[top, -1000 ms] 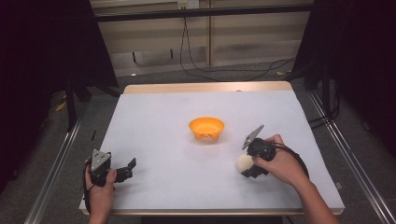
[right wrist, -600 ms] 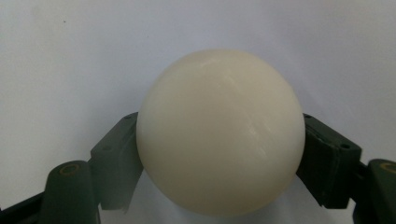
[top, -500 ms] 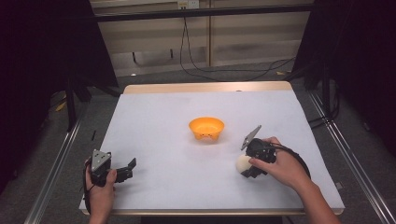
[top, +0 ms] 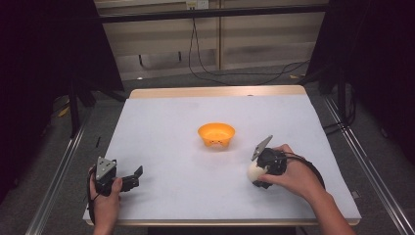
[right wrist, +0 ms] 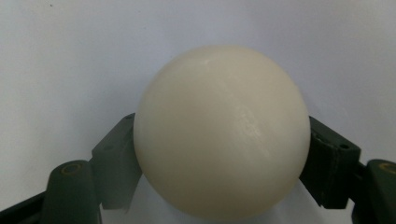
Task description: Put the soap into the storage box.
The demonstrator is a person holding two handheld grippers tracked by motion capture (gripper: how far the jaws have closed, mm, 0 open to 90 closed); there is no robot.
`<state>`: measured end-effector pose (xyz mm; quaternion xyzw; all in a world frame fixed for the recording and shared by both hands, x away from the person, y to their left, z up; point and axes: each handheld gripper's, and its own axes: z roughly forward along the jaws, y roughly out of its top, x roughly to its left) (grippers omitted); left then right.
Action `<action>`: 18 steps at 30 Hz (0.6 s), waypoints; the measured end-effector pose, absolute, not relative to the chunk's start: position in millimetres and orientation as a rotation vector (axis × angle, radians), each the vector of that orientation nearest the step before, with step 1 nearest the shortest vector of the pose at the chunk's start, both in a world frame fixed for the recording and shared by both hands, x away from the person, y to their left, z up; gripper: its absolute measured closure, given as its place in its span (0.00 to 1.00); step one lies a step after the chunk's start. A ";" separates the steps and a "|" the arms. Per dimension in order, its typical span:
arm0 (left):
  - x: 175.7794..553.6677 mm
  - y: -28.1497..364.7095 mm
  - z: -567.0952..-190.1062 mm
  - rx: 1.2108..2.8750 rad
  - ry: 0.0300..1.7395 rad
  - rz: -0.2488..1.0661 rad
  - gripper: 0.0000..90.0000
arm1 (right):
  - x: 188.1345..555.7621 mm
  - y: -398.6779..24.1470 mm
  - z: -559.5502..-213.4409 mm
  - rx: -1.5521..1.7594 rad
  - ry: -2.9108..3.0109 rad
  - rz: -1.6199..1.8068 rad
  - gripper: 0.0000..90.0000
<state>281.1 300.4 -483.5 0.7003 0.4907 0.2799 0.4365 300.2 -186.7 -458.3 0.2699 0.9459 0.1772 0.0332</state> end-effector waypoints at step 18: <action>281.4 301.3 -483.3 1.753 1.215 0.692 0.00 | 311.6 -183.3 -450.4 0.805 2.934 0.527 0.27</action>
